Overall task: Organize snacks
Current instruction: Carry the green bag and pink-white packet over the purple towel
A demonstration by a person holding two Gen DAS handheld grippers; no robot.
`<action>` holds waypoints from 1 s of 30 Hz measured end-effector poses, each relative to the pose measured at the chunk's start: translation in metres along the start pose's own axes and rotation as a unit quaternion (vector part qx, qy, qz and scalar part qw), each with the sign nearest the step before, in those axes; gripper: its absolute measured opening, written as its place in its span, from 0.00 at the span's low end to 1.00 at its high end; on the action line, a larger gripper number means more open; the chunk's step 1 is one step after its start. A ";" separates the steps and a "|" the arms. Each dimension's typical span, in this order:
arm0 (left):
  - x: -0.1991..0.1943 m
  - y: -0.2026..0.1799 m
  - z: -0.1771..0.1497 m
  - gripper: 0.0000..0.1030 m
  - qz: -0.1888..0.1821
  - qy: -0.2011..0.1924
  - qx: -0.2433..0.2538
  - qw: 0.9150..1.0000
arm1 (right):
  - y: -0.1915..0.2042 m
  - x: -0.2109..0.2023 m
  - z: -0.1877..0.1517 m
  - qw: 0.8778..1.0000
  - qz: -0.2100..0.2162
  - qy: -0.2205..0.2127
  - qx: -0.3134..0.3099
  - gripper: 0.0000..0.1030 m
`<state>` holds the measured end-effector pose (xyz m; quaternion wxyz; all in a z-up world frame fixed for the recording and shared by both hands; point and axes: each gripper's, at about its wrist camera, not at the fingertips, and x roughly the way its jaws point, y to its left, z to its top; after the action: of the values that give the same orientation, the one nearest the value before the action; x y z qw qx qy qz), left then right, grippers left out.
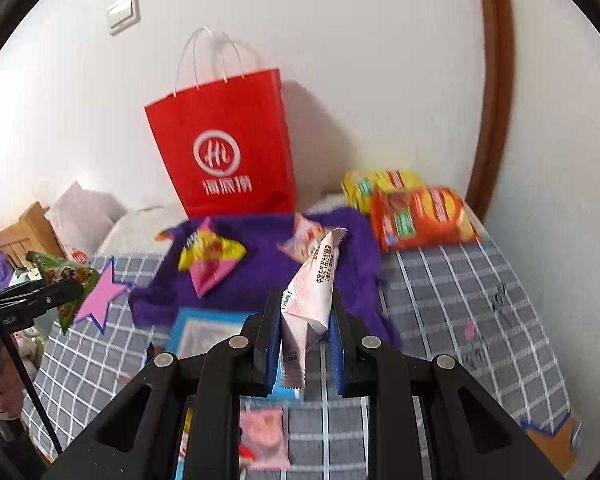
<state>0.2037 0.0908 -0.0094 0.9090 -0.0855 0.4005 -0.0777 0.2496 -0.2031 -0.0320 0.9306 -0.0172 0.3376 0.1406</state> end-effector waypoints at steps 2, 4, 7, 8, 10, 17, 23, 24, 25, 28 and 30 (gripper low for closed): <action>0.006 -0.002 0.012 0.60 0.008 -0.003 -0.004 1.000 | 0.004 0.008 0.016 1.000 0.009 0.001 -0.003 0.20; 0.014 -0.004 0.022 0.60 0.013 -0.002 -0.014 1.000 | 0.007 0.016 0.028 1.000 0.021 -0.002 -0.004 0.20; 0.024 -0.006 0.034 0.60 0.008 -0.005 -0.022 1.000 | 0.013 0.031 0.043 0.999 0.034 -0.003 -0.010 0.20; 0.028 -0.006 0.038 0.60 0.010 -0.004 -0.025 1.000 | 0.015 0.038 0.048 0.999 0.037 -0.002 -0.011 0.20; 0.036 -0.006 0.045 0.60 0.016 -0.002 -0.029 0.999 | 0.018 0.050 0.056 0.999 0.045 0.003 -0.013 0.20; 0.065 -0.008 0.068 0.60 0.018 -0.011 -0.044 0.999 | 0.021 0.089 0.084 0.995 0.098 0.017 0.000 0.20; 0.086 -0.005 0.078 0.60 0.022 -0.016 -0.040 0.999 | 0.018 0.125 0.082 0.995 0.092 0.046 -0.007 0.20; 0.090 -0.001 0.077 0.60 0.028 -0.017 -0.043 0.999 | 0.016 0.135 0.082 0.994 0.093 0.058 -0.008 0.20; 0.092 0.001 0.078 0.60 0.034 -0.014 -0.048 0.998 | 0.014 0.140 0.080 0.993 0.098 0.064 -0.006 0.20; 0.100 0.013 0.079 0.60 0.037 -0.003 -0.061 0.997 | 0.002 0.159 0.077 0.989 0.111 0.096 0.015 0.20; 0.104 0.019 0.077 0.60 0.045 0.007 -0.067 0.997 | -0.002 0.167 0.073 0.987 0.116 0.109 0.023 0.20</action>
<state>0.3315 0.0952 -0.0366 0.9009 -0.1276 0.4148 -0.0108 0.4182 -0.1545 -0.0811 0.8655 0.0283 0.4402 0.2373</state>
